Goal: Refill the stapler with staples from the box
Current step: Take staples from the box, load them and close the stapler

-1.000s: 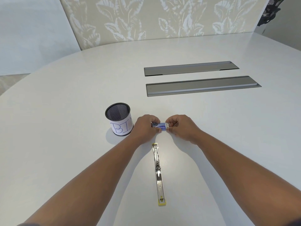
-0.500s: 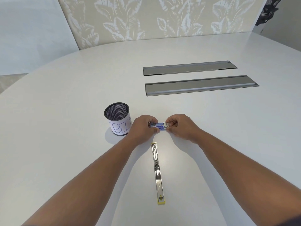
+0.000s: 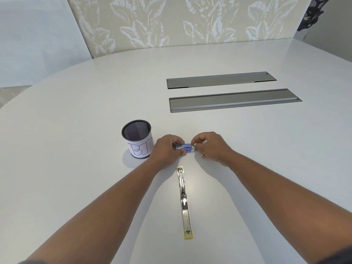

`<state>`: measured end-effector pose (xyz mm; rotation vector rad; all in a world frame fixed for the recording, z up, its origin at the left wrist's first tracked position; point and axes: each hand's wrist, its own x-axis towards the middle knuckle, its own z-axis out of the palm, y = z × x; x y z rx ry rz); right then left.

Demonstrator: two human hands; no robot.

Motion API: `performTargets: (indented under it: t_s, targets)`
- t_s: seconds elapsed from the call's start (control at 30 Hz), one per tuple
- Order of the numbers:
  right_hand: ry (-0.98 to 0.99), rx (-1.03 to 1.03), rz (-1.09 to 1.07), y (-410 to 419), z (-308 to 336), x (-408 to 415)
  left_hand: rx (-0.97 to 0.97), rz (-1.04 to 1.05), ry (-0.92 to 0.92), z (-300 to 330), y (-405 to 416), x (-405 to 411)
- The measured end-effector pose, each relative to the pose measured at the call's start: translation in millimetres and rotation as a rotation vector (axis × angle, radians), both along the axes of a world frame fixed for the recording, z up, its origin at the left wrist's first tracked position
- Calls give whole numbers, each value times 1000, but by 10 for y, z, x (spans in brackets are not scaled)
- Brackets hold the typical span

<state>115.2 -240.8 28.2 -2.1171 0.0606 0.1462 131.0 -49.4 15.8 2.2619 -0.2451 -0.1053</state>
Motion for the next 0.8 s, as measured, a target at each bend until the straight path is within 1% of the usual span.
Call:
performTargets:
  t_s: [0.13,0.37,0.5,0.8]
  targets:
    - [-23,-45,7,25,17,12,-10,5,-1,-18,4,-1]
    - [-37,-207,95,3,130,41,3,1,-18,-24,9,1]
    - [-55,-263,128,-10,154,29,2,4,-16,-31,6,3]
    - [-31,-302,188,-68,188,34,-1,3,-15,-31,12,-6]
